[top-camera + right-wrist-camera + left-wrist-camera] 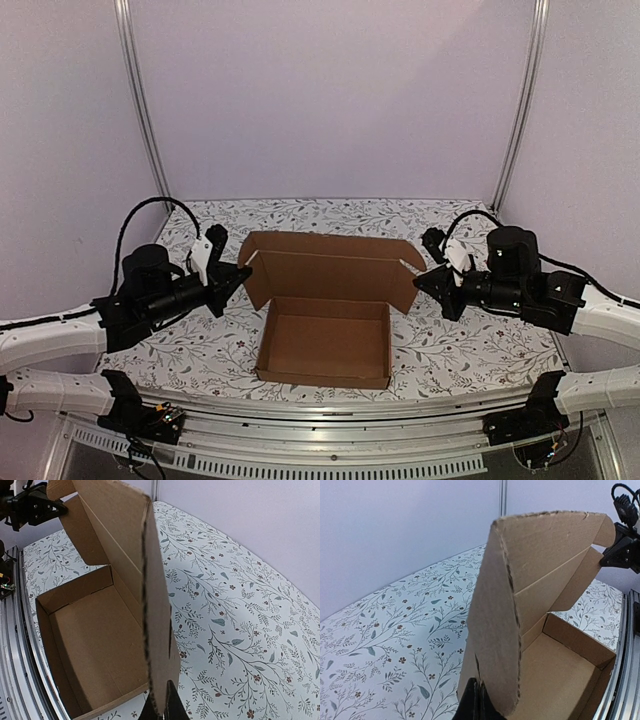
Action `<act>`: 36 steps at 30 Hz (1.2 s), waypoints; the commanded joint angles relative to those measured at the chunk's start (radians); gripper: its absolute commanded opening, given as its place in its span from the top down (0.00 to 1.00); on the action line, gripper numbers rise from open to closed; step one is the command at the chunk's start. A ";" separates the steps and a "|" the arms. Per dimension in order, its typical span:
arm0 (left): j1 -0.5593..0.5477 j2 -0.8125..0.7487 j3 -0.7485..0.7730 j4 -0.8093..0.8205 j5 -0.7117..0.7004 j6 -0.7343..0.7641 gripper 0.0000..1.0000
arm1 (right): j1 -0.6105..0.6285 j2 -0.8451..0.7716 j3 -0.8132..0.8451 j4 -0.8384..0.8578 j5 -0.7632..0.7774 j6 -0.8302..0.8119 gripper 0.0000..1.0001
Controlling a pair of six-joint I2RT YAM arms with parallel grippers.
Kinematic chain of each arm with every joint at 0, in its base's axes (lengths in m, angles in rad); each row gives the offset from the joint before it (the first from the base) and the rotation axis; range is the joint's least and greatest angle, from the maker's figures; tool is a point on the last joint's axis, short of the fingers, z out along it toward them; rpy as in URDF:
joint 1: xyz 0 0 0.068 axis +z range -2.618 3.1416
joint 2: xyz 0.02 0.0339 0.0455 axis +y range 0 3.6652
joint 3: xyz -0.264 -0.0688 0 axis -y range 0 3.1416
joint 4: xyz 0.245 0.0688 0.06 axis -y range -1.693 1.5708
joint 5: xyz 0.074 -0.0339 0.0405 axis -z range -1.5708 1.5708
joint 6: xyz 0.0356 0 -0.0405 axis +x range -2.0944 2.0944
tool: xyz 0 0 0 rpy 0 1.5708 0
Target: Fold the paper box
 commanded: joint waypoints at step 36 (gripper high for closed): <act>-0.210 0.216 0.273 -0.282 -0.216 -0.364 1.00 | 0.240 0.171 0.223 -0.013 0.373 0.493 1.00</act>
